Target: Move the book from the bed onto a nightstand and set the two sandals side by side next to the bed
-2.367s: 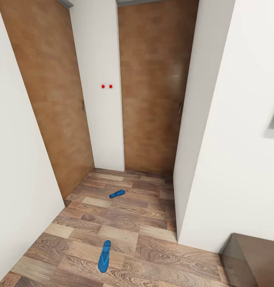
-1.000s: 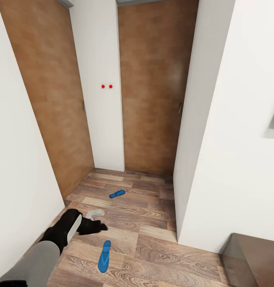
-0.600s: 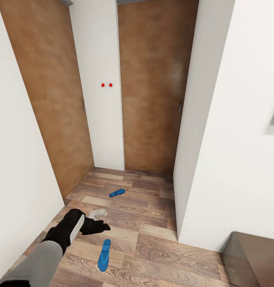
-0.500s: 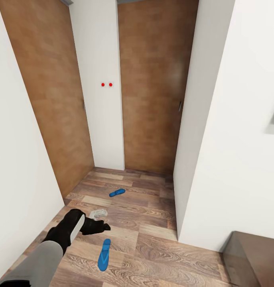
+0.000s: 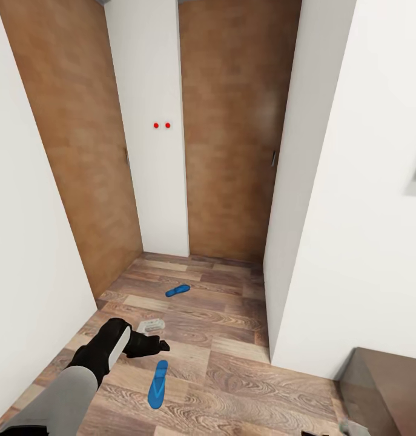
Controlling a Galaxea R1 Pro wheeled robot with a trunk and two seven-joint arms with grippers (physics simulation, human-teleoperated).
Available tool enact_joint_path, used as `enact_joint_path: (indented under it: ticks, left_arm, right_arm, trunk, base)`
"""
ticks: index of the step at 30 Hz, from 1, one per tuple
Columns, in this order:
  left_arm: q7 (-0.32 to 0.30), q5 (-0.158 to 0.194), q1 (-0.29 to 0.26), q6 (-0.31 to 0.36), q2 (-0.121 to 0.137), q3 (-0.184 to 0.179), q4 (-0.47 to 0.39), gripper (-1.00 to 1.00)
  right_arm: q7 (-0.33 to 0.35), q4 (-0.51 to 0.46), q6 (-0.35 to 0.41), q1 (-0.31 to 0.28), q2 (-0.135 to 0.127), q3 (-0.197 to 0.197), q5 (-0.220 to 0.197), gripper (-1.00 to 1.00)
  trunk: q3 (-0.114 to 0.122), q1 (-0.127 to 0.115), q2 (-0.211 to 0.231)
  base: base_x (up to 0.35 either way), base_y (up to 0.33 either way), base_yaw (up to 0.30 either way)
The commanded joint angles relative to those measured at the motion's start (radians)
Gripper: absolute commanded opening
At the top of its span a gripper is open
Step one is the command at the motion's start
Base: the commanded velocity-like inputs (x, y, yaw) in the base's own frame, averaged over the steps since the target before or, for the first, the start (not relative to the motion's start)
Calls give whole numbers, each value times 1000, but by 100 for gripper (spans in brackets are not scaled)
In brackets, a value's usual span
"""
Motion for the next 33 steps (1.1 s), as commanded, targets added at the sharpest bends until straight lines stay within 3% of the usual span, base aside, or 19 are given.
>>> enact_joint_path:
  ticks: [1, 2, 4, 7, 8, 10, 12, 15, 20, 28, 30, 33]
  left_arm:
    - [1, 7, -1, 6, 0, 0, -1, 100]
    - [1, 7, -1, 6, 0, 0, -1, 100]
    - [1, 7, -1, 6, 0, 0, 0, 100]
    - [1, 7, 1, 5, 0, 0, 0, 100]
    - [1, 6, 1, 5, 0, 0, 1, 100]
    - [1, 6, 3, 5, 0, 0, 1, 100]
    - [0, 6, 5, 4, 0, 0, 1, 100]
    - [1, 7, 9, -6, 0, 0, 2, 100]
    - [1, 7, 14, -65, -3, 0, 38, 100]
    - [3, 0, 15, -107, -59, -1, 59, 100]
    - [3, -1, 15, -108, -61, 0, 59, 100]
    - [4, -2, 15, -109, -62, 0, 60, 100]
  right_arm:
    - [3, -40, 100, -1, -24, -38, -84, 100]
    - [4, -58, 138, -1, -37, -51, -124, 100]
    - [7, -121, 242, 0, -92, -85, -290, 100]
    - [10, -157, 304, 0, -191, -108, -520, 100]
    - [12, -160, 311, 0, -207, -109, -553, 100]
    - [31, -166, 346, 0, -256, -113, -672, 100]
    - [55, -168, 386, 0, -276, -114, -731, 100]
    - [83, -171, 469, 0, -289, -115, -773, 100]
    - [95, -177, 536, -1, -295, -115, -791, 100]
    - [101, -226, 552, 0, -296, -105, -799, 100]
    - [126, -257, 552, 0, -296, -103, -801, 100]
    - [233, -296, 552, 0, -295, -102, -799, 100]
  trunk:
    - [-4, 4, -8]
    - [-7, 8, -15]
    - [-14, 15, -29]
    - [-23, 27, -50]
    - [-26, 31, -57]
    - [-33, 38, -71]
    - [-39, 46, -85]
    - [-48, 58, -106]
    - [-61, 73, -134]
    - [-61, 73, -134]
    - [-61, 73, -134]
    - [-61, 73, -134]
  base:
    - [0, 0, 0]
    - [0, 0, 0]
    - [0, 0, 0]
    - [0, 0, 0]
    - [0, 0, 0]
    - [0, 0, 0]
    - [0, 0, 0]
    - [0, 0, 0]
    - [0, 0, 0]
    - [0, 0, 0]
    - [0, 0, 0]
    - [0, 0, 0]
